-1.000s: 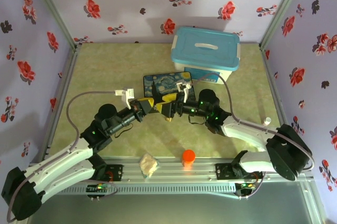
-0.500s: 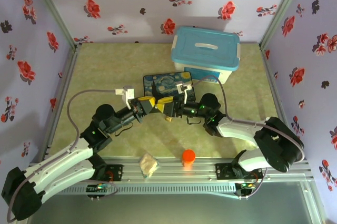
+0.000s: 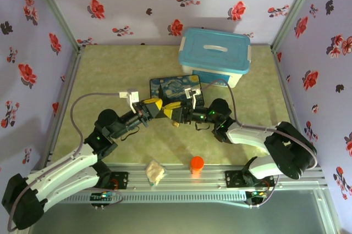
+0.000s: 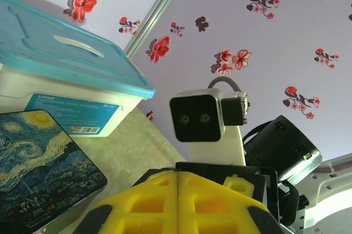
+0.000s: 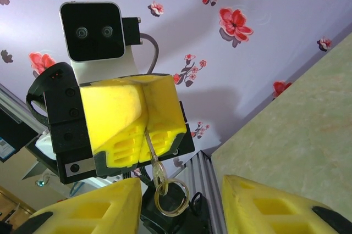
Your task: Unlock a padlock with a key
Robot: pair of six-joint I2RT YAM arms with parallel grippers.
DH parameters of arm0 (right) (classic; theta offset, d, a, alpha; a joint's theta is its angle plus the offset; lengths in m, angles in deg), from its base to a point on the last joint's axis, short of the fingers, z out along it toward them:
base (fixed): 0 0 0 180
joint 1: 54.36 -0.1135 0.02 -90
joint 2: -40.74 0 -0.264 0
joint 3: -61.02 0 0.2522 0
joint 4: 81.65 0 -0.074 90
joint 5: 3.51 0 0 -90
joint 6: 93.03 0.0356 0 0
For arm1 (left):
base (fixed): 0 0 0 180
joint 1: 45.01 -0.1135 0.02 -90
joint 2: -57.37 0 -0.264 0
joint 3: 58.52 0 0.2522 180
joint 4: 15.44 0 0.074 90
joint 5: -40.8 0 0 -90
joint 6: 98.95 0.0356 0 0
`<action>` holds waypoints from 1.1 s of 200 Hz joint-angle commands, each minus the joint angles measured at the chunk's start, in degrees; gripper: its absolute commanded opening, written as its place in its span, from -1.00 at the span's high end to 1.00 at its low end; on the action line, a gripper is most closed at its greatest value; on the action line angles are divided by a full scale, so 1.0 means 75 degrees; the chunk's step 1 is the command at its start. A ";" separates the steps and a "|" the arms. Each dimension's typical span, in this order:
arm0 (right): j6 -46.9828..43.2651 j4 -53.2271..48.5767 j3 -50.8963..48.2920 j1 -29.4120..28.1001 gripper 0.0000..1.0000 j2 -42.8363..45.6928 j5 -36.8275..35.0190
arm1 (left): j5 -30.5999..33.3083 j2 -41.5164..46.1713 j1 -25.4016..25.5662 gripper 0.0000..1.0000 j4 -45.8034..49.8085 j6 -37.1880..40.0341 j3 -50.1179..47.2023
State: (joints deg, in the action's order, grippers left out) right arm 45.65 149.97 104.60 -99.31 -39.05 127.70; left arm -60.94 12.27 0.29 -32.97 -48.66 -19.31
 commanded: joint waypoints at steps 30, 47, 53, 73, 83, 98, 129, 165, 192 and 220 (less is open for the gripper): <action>0.0083 0.0411 0.0154 -0.0045 0.34 -0.0119 0.0159 | -0.0231 -0.0098 -0.0075 1.00 -0.0486 -0.0087 -0.0055; 0.0028 0.0399 0.0126 -0.0051 0.37 -0.0084 0.0107 | -0.0232 -0.0101 -0.0068 1.00 -0.0579 -0.0072 -0.0068; -0.0004 0.0357 0.0114 -0.0054 0.42 -0.0073 0.0095 | -0.0238 -0.0114 -0.0073 1.00 -0.0586 -0.0073 -0.0066; -0.0118 0.0174 0.0090 -0.0051 0.45 0.0006 0.0061 | -0.0238 -0.0115 -0.0070 1.00 -0.0588 -0.0090 -0.0077; -0.0128 0.0154 0.0067 -0.0053 0.45 0.0024 0.0037 | -0.0238 -0.0115 -0.0077 1.00 -0.0592 -0.0090 -0.0095; -0.0082 0.0170 0.0077 -0.0044 0.44 0.0030 0.0003 | -0.0238 -0.0150 -0.0072 1.00 -0.0569 -0.0080 -0.0118; 0.0153 0.0516 0.0113 -0.0053 0.45 -0.0099 0.0012 | -0.0238 -0.0265 -0.0069 1.00 -0.0669 -0.0109 -0.0180; 0.0259 0.0663 0.0138 -0.0050 0.75 -0.0218 0.0051 | -0.0238 -0.0271 -0.0073 1.00 -0.0774 -0.0122 -0.0219; 0.0258 0.0611 0.0085 -0.0048 0.84 -0.0186 0.0039 | -0.0229 -0.0244 -0.0073 1.00 -0.0753 -0.0115 -0.0240; 0.0221 0.0588 -0.0009 -0.0051 1.00 -0.0124 -0.0042 | -0.0043 -0.0225 -0.0098 0.64 -0.0691 -0.0155 -0.0287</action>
State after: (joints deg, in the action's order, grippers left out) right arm 47.40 152.24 104.60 -99.36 -40.01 127.72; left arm -61.69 10.08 -0.02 -36.22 -49.09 -20.51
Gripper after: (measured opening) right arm 0.058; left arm 0.047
